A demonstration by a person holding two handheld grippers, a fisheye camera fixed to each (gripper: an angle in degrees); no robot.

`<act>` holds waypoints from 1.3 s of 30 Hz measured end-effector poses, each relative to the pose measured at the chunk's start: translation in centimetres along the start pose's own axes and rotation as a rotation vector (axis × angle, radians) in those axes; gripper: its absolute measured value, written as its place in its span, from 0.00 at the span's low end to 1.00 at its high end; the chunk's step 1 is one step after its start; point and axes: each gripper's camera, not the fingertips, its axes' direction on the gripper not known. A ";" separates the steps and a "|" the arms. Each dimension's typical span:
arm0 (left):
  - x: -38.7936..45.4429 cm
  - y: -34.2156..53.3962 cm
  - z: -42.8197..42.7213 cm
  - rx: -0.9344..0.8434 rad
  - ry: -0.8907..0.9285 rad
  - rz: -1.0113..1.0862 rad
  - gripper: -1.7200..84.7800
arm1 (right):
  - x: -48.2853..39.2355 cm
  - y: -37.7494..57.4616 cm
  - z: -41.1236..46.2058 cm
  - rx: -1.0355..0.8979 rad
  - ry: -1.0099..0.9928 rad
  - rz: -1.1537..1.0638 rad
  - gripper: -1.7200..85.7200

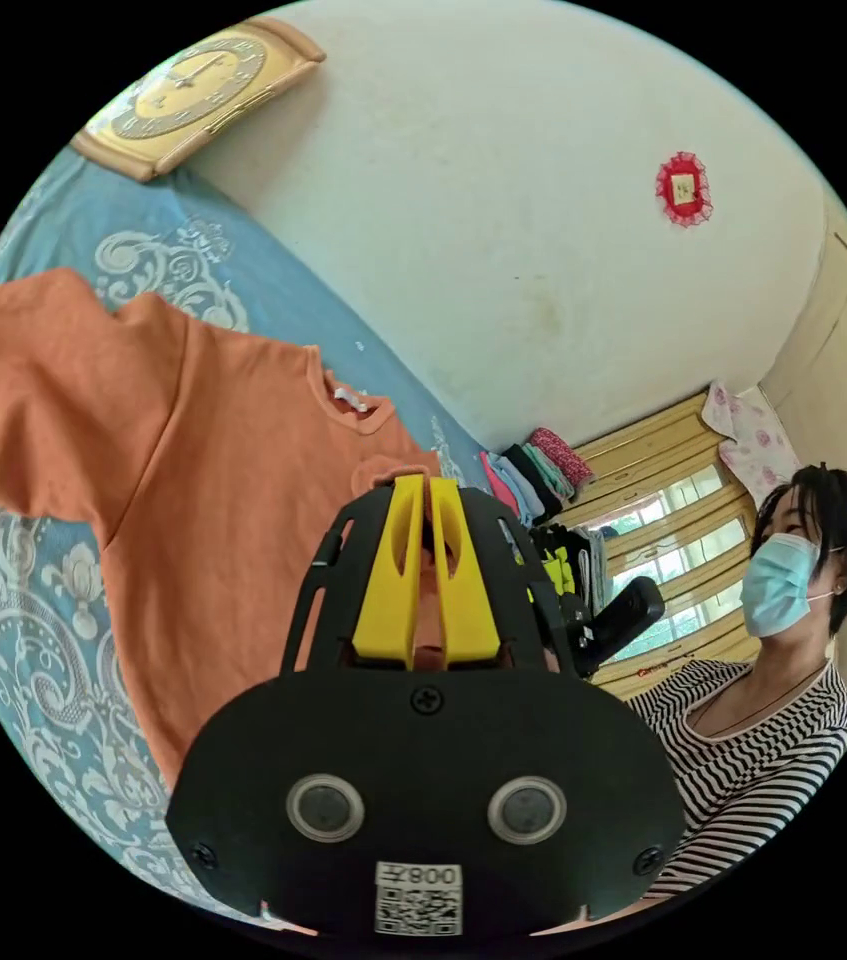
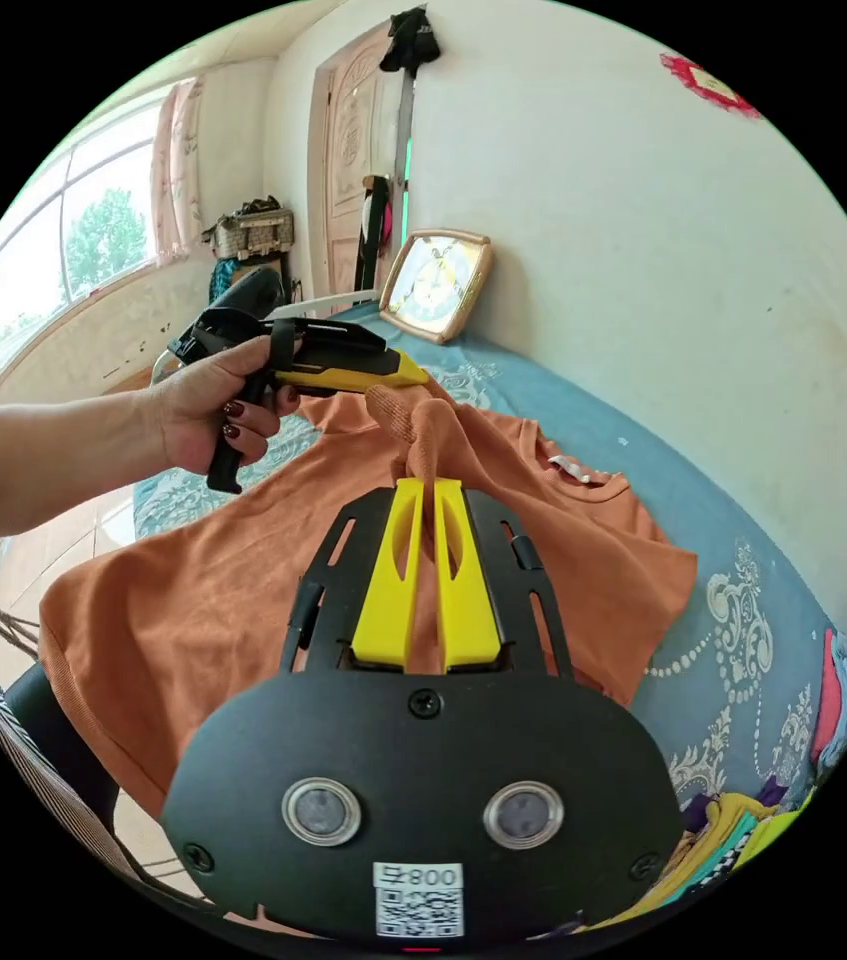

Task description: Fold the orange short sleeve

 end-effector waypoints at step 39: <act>4.5 -9.8 39.8 -0.534 -0.083 0.479 0.04 | 13.6 4.3 3.0 -0.240 0.330 0.294 0.05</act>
